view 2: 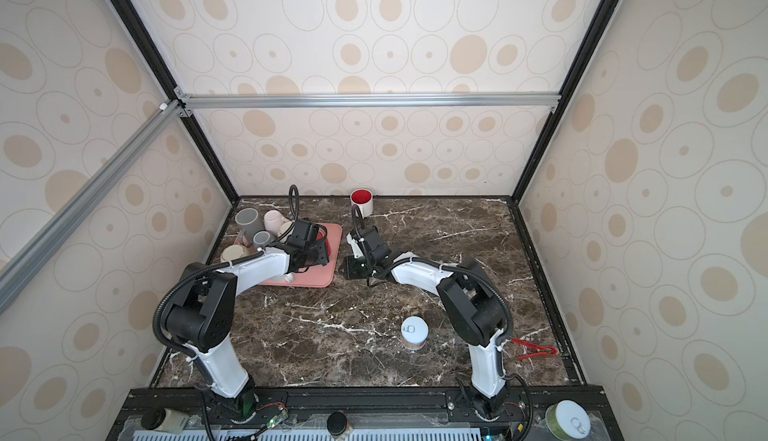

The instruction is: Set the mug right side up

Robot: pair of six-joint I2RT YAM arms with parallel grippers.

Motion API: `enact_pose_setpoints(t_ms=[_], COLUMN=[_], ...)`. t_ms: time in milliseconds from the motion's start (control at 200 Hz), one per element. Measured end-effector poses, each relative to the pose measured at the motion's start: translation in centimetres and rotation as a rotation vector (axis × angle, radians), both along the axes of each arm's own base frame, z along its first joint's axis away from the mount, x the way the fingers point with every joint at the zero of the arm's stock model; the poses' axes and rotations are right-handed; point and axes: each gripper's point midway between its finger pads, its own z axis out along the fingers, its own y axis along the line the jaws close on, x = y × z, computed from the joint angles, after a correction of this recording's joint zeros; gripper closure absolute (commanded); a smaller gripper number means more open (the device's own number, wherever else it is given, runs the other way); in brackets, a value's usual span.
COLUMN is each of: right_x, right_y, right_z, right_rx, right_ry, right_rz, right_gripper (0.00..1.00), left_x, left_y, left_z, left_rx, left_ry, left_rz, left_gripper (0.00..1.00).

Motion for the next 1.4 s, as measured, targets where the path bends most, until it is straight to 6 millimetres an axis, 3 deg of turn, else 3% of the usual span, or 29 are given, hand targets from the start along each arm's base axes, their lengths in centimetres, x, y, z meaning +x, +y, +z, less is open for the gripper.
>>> enact_pose_setpoints(t_ms=[140,370,595,750,1120,1400], right_x=[-0.5,-0.3,-0.5,-0.5,-0.6,-0.5], right_y=[-0.6,-0.6,-0.8,-0.8,-1.2,-1.3], right_z=[-0.5,0.6,0.1,0.1,-0.3,0.9], right_rx=[-0.013,0.005,0.003,0.003,0.018,0.096], right_ry=[0.009,-0.018,-0.01,-0.009,0.006,0.025], right_rz=[-0.008,-0.015,-0.021,-0.021,-0.058,-0.115], right_gripper=[0.66,0.66,0.66,0.66,0.67,0.67], left_x=[0.9,0.9,0.9,0.9,0.7,-2.2], left_y=[0.4,1.3,1.6,1.6,1.0,-0.2], left_z=[-0.6,-1.2,-1.1,-1.1,-1.1,-0.9], left_rx=[0.034,0.09,0.13,0.141,0.145,0.035], left_ry=[0.004,0.022,0.019,0.02,0.013,-0.003], left_rz=[0.03,0.056,0.038,0.018,-0.07,-0.198], left_gripper=[0.52,0.73,0.84,1.0,1.0,1.0])
